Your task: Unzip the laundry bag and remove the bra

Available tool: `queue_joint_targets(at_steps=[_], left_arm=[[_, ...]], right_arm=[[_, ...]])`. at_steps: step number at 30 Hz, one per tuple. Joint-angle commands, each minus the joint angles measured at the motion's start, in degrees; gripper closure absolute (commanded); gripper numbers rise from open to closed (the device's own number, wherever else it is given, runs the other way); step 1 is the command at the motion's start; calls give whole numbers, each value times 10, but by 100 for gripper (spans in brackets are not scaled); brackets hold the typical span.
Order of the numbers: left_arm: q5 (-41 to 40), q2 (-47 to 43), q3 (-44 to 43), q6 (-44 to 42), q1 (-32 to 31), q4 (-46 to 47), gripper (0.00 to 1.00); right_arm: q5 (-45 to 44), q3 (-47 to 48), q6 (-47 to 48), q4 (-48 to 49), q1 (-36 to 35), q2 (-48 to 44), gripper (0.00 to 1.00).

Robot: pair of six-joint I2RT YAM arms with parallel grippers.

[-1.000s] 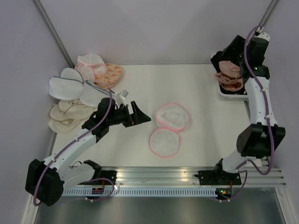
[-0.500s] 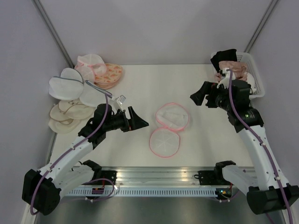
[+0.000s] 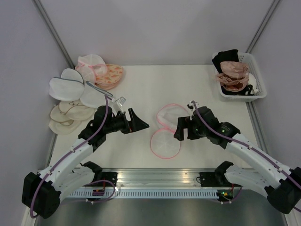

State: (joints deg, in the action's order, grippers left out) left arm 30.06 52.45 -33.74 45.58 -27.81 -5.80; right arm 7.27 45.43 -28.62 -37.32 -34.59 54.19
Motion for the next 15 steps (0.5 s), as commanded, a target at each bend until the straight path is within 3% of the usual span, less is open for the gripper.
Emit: queue_joint_targets(at_steps=[1,9,15], left_arm=[[-15,-8,-1,-1,2,9,0],[-24,-24,14,-1,2,3,0],[-27,-22,17,-1,2,2,0]], right_arm=[[-109,-18,-57,1,-55,25,2],[-177,-91,-105,101,-160,70,2],[-226,-54,-115,124,-238,128,2]])
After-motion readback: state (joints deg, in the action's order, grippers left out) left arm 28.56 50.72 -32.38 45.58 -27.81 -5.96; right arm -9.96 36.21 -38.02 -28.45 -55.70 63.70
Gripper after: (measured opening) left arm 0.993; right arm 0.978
